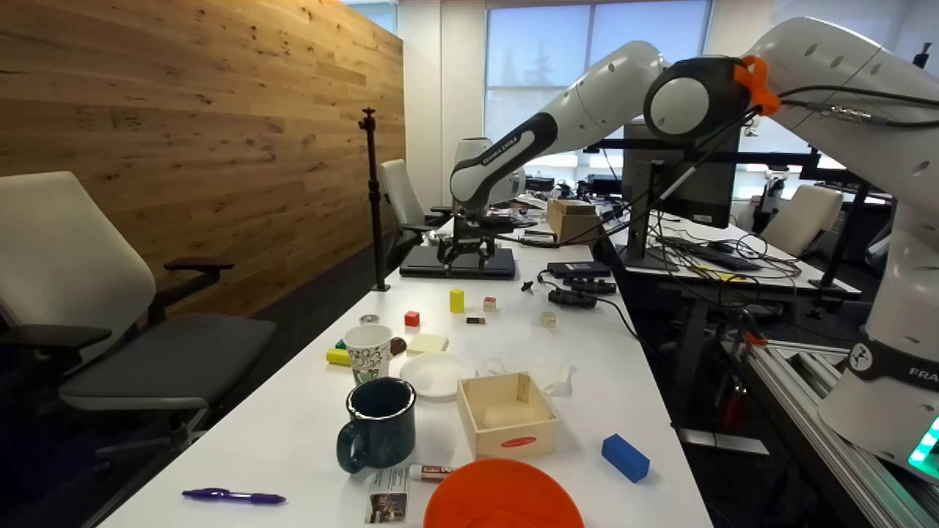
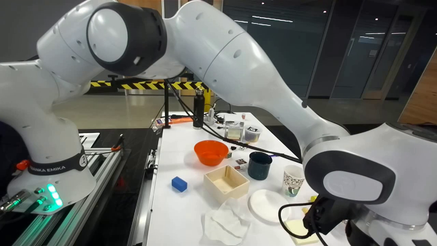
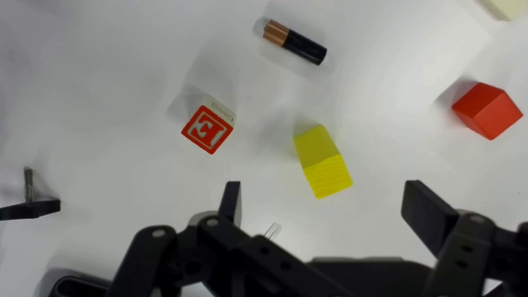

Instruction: Place the yellow block on its side.

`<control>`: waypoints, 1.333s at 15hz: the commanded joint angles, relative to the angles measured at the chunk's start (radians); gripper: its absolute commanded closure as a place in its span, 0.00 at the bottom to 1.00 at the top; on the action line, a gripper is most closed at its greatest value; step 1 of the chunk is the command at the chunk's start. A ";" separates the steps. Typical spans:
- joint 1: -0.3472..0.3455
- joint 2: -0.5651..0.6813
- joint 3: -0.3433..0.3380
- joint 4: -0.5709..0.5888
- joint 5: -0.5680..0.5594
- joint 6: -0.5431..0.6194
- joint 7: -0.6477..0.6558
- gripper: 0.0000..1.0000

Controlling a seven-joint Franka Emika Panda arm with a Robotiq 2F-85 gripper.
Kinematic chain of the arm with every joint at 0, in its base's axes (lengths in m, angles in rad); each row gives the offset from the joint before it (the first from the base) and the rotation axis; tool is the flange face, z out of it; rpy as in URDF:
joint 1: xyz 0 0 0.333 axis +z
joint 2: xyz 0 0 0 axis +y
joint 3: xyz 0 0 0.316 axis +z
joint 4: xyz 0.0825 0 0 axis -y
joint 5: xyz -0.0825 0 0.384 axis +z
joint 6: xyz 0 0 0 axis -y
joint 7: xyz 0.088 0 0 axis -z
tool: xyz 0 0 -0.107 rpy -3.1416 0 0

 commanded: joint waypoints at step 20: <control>-0.112 0.294 0.113 0.436 0.011 -0.076 -0.286 0.75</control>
